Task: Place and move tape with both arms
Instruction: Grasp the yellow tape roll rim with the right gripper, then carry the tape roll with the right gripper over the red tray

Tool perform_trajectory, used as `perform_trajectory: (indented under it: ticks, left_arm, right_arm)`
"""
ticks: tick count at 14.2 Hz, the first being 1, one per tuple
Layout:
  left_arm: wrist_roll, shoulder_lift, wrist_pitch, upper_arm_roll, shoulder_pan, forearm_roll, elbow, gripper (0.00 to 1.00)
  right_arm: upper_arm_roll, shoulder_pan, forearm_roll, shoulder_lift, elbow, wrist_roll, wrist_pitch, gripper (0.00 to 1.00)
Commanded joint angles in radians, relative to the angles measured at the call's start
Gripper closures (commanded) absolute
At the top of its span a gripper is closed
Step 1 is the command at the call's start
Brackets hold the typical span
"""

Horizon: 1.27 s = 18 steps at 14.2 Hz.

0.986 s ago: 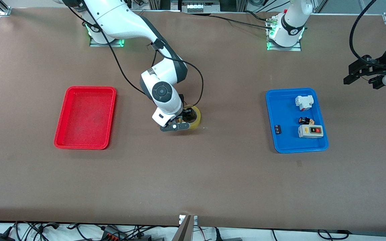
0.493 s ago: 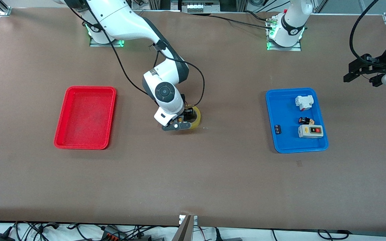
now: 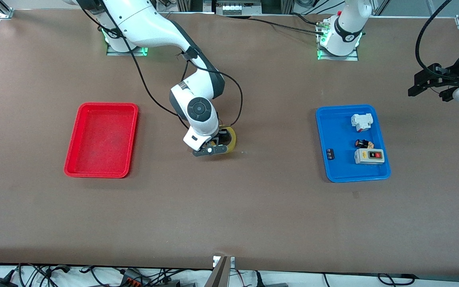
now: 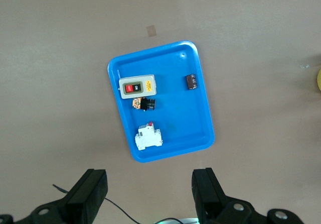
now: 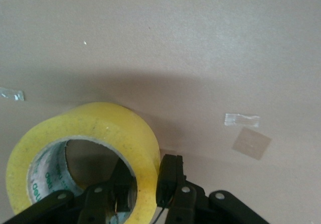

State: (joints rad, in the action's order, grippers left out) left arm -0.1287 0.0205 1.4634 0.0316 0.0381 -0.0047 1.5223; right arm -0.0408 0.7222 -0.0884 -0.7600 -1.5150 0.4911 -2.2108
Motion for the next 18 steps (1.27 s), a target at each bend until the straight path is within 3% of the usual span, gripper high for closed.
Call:
perform_trajectory:
  ticks: [1,3,5,9,12,15,18]
  left_arm:
    - [0.09,-0.002,-0.009,-0.01,-0.014,0.015,-0.005,0.0]
    - [0.092,-0.002,-0.005,-0.01,-0.012,0.014,-0.005,0.0]
    - [0.09,0.009,-0.002,-0.01,0.0,0.011,-0.008,0.0]
    - [0.093,0.009,-0.006,-0.01,0.012,-0.024,-0.01,0.0]
    - [0.092,0.009,-0.006,-0.01,0.014,-0.014,-0.008,0.0]
    - [0.09,0.009,-0.009,-0.01,0.02,-0.014,-0.007,0.0]
    - [0.087,0.009,-0.009,-0.01,0.022,-0.014,-0.01,0.0]
  right_arm:
    - [-0.045,-0.004,0.015,0.024,0.115,0.015,0.202,1.0]
    - [-0.137,-0.006,0.012,0.027,0.232,0.007,0.412,1.0]
    - [-0.226,-0.03,0.0,0.054,0.266,-0.008,0.518,1.0]
    - [-0.226,-0.238,-0.043,0.186,0.188,-0.141,0.546,1.0]
    - [-0.231,-0.357,-0.039,0.278,0.049,-0.337,0.533,1.0]
    - [-0.234,-0.423,-0.01,0.278,-0.013,-0.352,0.516,1.0]
    - [-0.234,-0.451,0.097,0.264,-0.132,-0.347,0.4,1.0]
